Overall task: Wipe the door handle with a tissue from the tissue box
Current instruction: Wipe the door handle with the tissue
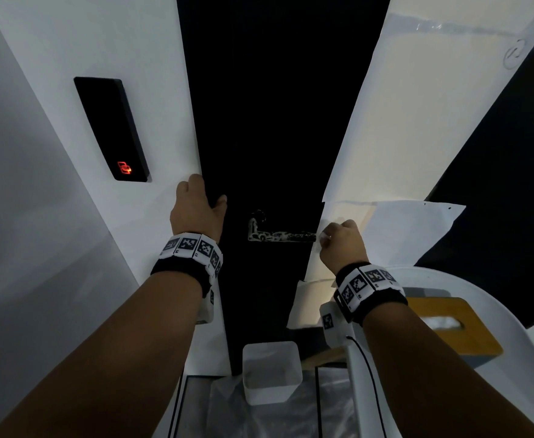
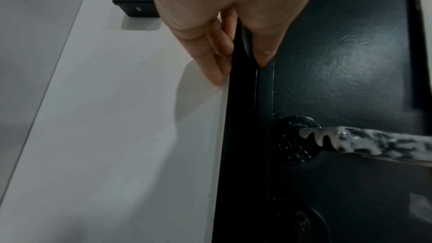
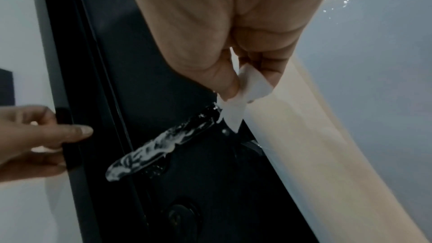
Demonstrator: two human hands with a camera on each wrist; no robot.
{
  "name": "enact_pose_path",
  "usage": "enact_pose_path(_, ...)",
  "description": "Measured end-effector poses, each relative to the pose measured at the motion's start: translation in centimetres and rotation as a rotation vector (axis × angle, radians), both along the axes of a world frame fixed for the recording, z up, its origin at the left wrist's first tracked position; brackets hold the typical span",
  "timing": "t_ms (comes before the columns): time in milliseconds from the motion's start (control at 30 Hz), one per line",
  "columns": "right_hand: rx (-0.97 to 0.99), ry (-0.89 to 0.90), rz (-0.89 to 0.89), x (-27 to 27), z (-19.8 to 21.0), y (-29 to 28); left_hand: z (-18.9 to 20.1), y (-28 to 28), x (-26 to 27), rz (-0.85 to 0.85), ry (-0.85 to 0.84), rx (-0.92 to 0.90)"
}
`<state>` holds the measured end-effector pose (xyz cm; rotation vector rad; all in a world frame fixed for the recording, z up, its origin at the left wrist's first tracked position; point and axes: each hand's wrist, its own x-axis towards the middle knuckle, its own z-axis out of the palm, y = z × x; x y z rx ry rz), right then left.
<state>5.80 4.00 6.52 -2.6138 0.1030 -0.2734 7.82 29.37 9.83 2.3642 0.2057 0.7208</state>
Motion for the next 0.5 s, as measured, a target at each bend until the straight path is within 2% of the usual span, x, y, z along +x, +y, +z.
enact_pose_path(67, 0.062, -0.036, -0.010, -0.1, 0.6, 0.2, 0.0, 0.0, 0.0, 0.002, 0.001, -0.001)
enact_pose_path(167, 0.006, -0.075, -0.055, -0.2, 1.5, 0.4, 0.0, -0.1, 0.0, 0.000, -0.002, 0.001)
enact_pose_path(333, 0.110, -0.176, 0.082, 0.2, 1.1, 1.3, 0.1, -0.1, 0.0, 0.003, 0.008, -0.007)
enact_pose_path(433, 0.023, -0.124, 0.179, 0.2, 0.0, 2.0, 0.2, 0.0, 0.0, 0.001, 0.014, -0.004)
enact_pose_path(500, -0.015, -0.077, 0.171, 0.2, -0.3, 2.1, 0.2, 0.0, 0.0, 0.002, 0.017, 0.002)
